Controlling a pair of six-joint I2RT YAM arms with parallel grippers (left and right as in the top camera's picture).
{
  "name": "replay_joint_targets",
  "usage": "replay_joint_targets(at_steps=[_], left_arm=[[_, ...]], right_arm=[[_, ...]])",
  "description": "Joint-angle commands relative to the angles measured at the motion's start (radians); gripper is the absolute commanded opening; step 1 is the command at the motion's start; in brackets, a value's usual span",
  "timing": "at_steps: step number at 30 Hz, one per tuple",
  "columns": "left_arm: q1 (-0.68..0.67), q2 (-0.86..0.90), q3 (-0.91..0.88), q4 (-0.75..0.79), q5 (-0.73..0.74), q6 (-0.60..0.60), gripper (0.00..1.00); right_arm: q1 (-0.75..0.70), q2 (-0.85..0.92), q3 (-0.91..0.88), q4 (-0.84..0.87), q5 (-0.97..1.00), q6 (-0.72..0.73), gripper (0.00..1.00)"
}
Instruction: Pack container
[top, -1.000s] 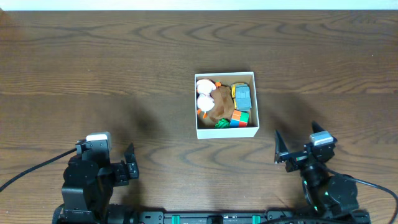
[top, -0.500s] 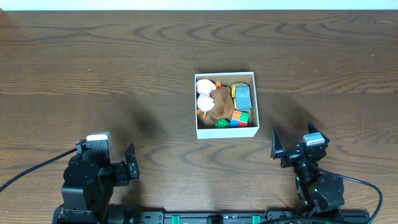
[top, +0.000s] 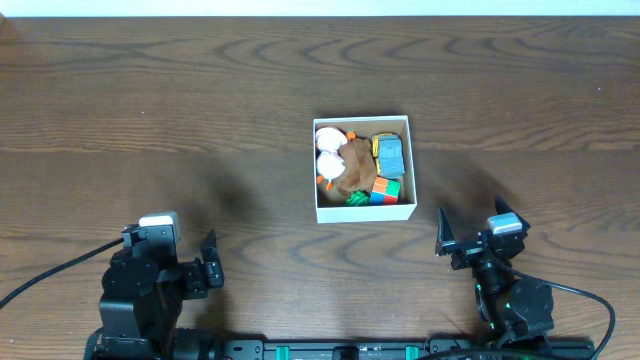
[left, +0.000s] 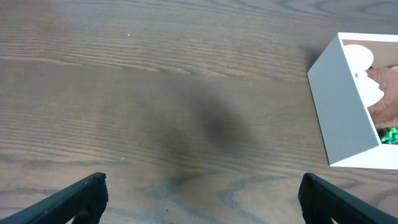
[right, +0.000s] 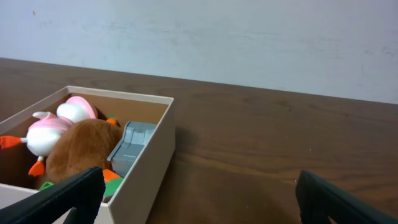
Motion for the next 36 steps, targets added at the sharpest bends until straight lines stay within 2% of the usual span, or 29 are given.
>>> replay_joint_targets(at_steps=[1, 16, 23, 29, 31, 36], left_arm=[[0.002, -0.003, 0.0, -0.002, 0.0, 0.013, 0.98], [0.003, -0.01, -0.001, -0.008, -0.018, 0.03, 0.98], [0.019, -0.171, -0.076, 0.019, -0.027, 0.043, 0.98], [0.033, -0.359, -0.294, 0.19, -0.027, 0.035, 0.98], [0.037, -0.364, -0.355, 0.277, -0.027, 0.035, 0.98], [0.044, -0.367, -0.514, 0.604, -0.027, 0.035, 0.98]], right_arm=[[-0.014, -0.011, -0.001, -0.003, 0.004, 0.0, 0.99], [-0.014, -0.011, -0.001, -0.003, 0.004, 0.0, 0.99], [-0.014, -0.011, -0.001, -0.003, 0.004, 0.0, 0.99], [-0.014, -0.011, -0.001, -0.003, 0.004, 0.0, 0.99], [-0.014, -0.011, -0.001, -0.003, 0.004, 0.0, 0.99], [-0.014, -0.011, -0.001, -0.003, 0.004, 0.0, 0.99]])
